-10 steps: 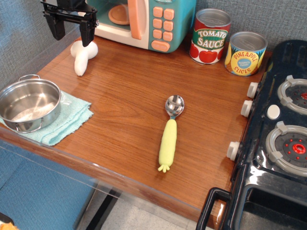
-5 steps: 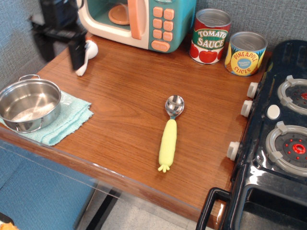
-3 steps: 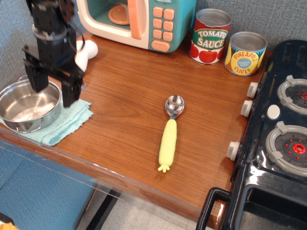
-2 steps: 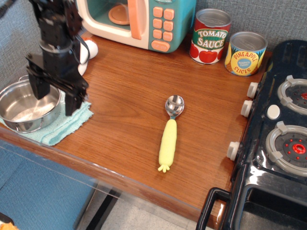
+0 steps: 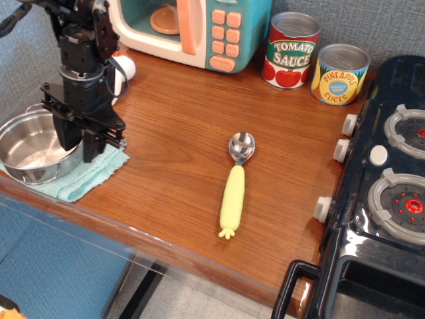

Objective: Move the pot to the right of the mushroom

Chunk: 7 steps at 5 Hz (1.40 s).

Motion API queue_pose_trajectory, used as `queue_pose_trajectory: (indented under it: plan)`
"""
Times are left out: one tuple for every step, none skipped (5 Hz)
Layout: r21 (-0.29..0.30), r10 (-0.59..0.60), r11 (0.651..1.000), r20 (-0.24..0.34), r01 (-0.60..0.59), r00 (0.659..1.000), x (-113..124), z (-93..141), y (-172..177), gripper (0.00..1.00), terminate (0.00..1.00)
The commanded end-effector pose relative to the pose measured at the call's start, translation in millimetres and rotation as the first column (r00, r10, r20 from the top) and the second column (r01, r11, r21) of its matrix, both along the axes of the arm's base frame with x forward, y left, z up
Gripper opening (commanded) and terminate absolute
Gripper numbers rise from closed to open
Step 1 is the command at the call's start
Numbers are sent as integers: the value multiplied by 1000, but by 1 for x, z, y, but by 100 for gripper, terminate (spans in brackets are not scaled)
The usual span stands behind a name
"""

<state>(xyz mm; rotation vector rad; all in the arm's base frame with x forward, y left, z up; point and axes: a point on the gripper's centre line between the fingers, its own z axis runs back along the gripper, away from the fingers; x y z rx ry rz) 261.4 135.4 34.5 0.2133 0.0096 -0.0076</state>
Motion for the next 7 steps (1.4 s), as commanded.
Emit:
queue_pose_trajectory:
  plan:
    - [14,23,1000,32,-24,999,9,7,9,0,0]
    - [7,22,1000,49,-23,999,10,19,11,0,0]
    - [-13,-1,1000,159,3,987,22,61,0,0,0]
    - [-27,-55,998,214,62,975,43,81,-32,0,0]
    - [-16,-104,994,209,110,972,71,77,-68,0,0]
    - [3,-121,992,178,123,977,103,57,-89,0,0]
    - [36,-110,994,115,107,987,126,28,-91,0,0]
